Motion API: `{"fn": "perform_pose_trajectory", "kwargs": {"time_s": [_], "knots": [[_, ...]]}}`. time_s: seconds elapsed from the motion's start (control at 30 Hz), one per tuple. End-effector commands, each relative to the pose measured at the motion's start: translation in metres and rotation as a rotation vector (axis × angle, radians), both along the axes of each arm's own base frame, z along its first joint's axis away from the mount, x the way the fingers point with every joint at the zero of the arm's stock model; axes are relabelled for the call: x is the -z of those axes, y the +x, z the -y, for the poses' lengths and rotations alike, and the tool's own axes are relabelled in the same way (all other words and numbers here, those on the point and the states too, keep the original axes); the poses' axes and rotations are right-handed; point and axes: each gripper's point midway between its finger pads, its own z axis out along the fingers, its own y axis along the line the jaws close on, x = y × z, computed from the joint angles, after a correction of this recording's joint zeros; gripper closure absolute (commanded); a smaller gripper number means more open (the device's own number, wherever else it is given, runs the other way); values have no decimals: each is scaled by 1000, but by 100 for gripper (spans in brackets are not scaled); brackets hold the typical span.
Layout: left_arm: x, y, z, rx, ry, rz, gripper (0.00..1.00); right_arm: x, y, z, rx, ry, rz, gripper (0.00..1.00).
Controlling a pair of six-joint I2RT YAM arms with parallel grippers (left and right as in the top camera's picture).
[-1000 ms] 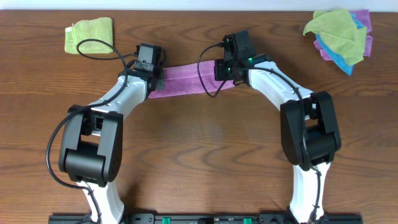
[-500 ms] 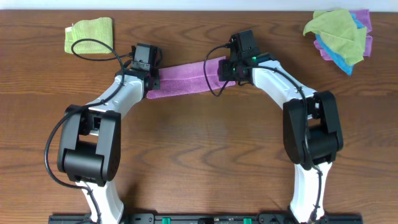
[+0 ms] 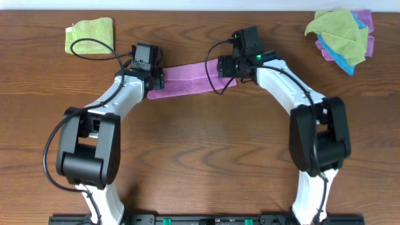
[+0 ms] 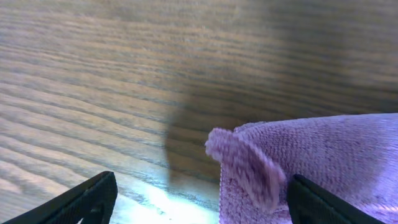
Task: Fold the cloth
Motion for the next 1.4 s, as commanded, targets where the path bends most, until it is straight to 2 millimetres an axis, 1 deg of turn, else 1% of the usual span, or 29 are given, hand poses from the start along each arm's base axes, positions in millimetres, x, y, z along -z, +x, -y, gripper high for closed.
{"fn": "perform_pose_trajectory", "kwargs": {"time_s": [0.0, 0.07, 0.17, 0.23, 0.37, 0.4, 0.43, 0.5, 0.53, 0.57, 0.6, 0.63, 0.73, 0.8, 0.83, 1.03, 1.13, 1.27, 1.37], "knots": [[-39, 8, -4, 4, 19, 82, 12, -39, 7, 1, 9, 22, 75, 25], [-48, 7, -4, 4, 16, 96, 12, -46, 6, 1, 9, 25, 85, 25], [-55, 5, -5, 3, 15, 103, 12, -56, 6, 1, 9, 31, 103, 23], [-55, 3, -5, 2, 19, 96, 13, -62, 6, 1, 9, 35, 115, 23], [-53, -1, -6, 2, 22, 77, 18, -70, 6, 1, 9, 40, 129, 23], [-53, 0, -6, 2, 21, 81, 22, -71, 6, 1, 8, 40, 130, 25], [-54, 1, -6, 2, 20, 89, 27, -71, 6, 1, 8, 41, 130, 27], [-58, 7, -5, 0, 13, 119, 54, -70, 4, 1, 7, 38, 124, 35], [-62, 12, -4, 0, 7, 143, 65, -69, 4, 1, 7, 38, 121, 37], [-65, 16, -2, 2, -1, 166, 79, -69, 3, 1, 6, 37, 119, 38], [-70, 22, 0, 5, -12, 196, 88, -69, 3, 1, 6, 36, 117, 38], [-75, 28, 2, 6, -25, 228, 95, -68, 3, 0, 5, 36, 116, 38], [-83, 39, 13, 34, -79, 284, 94, -68, 2, 1, 5, 35, 112, 38], [-82, 42, 17, 42, -100, 293, 95, -67, 1, 1, 5, 34, 109, 38], [-80, 43, 18, 47, -106, 291, 94, -67, 1, 1, 5, 33, 108, 38], [-40, 43, 25, 57, -134, 215, 94, -66, 0, 1, 5, 32, 104, 38], [-29, 43, 26, 59, -134, 193, 95, -66, 0, 1, 5, 30, 99, 38], [-21, 42, 26, 59, -132, 175, 94, -64, -3, 2, 4, 27, 89, 38], [-22, 44, 27, 63, -139, 188, 94, -63, -4, 2, 4, 25, 85, 38]]}}
